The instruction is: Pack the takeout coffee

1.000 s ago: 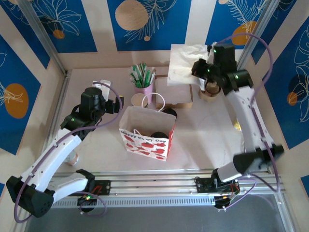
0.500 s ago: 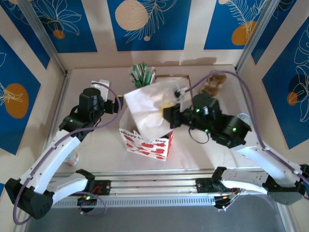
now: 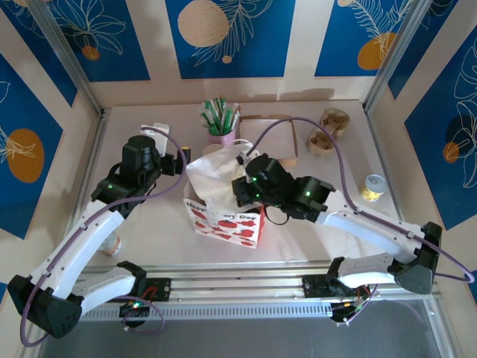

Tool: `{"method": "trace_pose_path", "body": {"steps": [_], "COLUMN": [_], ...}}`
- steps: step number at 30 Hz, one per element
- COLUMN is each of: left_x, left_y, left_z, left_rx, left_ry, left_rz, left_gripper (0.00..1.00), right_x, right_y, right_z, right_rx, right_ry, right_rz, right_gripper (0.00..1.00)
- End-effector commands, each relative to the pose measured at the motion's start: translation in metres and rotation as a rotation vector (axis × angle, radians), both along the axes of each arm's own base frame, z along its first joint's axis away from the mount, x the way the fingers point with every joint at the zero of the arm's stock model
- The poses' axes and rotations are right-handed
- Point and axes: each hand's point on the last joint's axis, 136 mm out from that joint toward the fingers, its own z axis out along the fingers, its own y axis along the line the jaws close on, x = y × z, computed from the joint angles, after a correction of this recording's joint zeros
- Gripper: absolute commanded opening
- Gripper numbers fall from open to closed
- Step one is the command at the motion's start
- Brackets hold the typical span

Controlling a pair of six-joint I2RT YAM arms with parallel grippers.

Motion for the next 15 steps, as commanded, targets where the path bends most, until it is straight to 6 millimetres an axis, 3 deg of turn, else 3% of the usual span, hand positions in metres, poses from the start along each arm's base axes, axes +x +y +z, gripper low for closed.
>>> {"method": "trace_pose_path", "body": {"steps": [1,5,10,15], "left_x": [0.000,0.000,0.001,0.001], "left_y": [0.002,0.001,0.001,0.000], "left_z": [0.002,0.001,0.000,-0.001], "left_rx": [-0.009,-0.009,-0.008,-0.008], "left_ry": [-0.007,-0.005,0.001,0.002], "left_rz": [0.002,0.000,-0.001,-0.003], "left_gripper": [0.97,0.97,0.97,0.97], "right_x": [0.000,0.001,0.002,0.000], "right_y": [-0.003,-0.004,-0.010,-0.006], "right_z": [0.005,0.001,-0.023,-0.012], "right_rx": [-0.017,-0.028,-0.118,-0.062], "right_ry": [-0.007,0.001,0.082,0.065], "right_rz": [-0.049,-0.049,-0.082,-0.058], "right_gripper": [0.00,0.00,0.00,0.00]}}
